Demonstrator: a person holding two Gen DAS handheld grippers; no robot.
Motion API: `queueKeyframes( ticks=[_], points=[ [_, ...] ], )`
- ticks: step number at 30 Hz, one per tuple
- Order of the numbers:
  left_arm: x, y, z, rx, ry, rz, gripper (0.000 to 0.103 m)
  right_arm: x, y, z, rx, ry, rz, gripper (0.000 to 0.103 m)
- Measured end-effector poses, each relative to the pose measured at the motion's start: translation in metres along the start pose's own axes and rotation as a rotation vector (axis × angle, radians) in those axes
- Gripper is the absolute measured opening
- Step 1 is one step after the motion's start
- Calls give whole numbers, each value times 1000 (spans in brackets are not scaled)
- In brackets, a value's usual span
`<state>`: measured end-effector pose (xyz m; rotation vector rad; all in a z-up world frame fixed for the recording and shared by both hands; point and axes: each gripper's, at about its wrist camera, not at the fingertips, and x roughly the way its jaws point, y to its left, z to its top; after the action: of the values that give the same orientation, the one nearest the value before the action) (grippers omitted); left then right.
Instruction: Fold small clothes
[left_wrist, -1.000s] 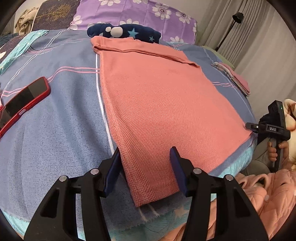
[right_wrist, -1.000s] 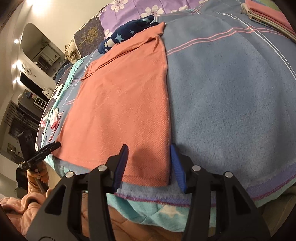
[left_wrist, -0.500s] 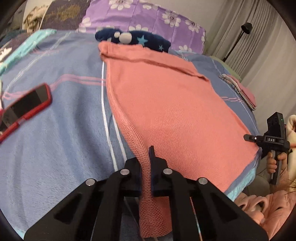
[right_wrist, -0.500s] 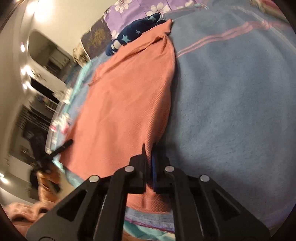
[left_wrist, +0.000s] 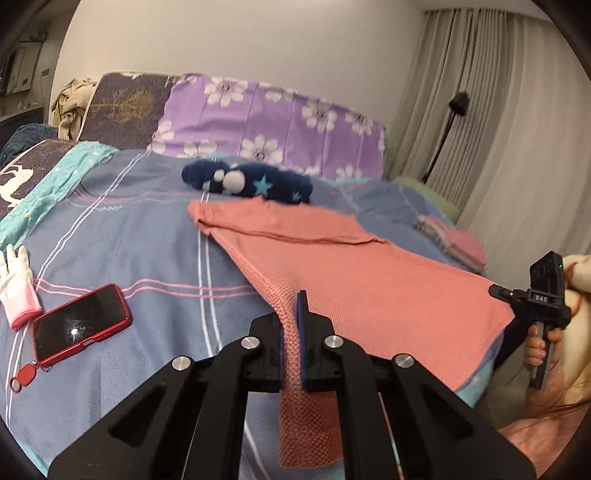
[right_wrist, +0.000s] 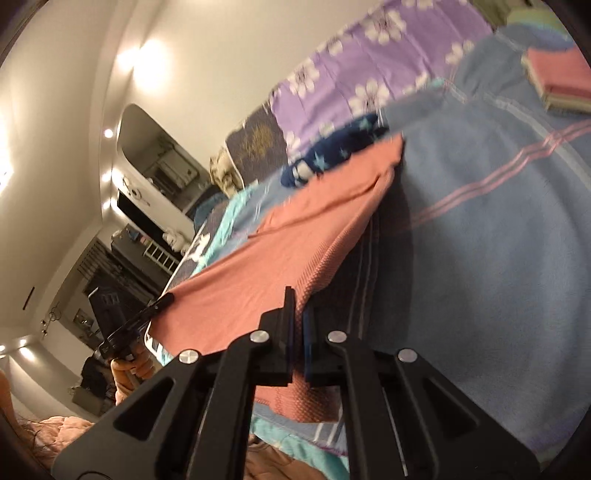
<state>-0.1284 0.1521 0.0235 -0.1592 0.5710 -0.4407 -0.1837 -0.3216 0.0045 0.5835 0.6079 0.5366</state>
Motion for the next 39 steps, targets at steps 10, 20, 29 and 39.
queueKeyframes(
  ticks=[10,20,29,39],
  points=[
    [-21,-28,6,99,-75,-6,6,-9,13,14,-86,-73,-93,3],
    [25,-2,12,50,37,26,8,34,-3,33,-82,-32,-111,3],
    [75,17,61,40,53,68,8,88,-9,92,-123,-28,-146,4],
    [212,68,100,-41,200,135,9,182,-54,135,-116,45,-339,4]
  ],
)
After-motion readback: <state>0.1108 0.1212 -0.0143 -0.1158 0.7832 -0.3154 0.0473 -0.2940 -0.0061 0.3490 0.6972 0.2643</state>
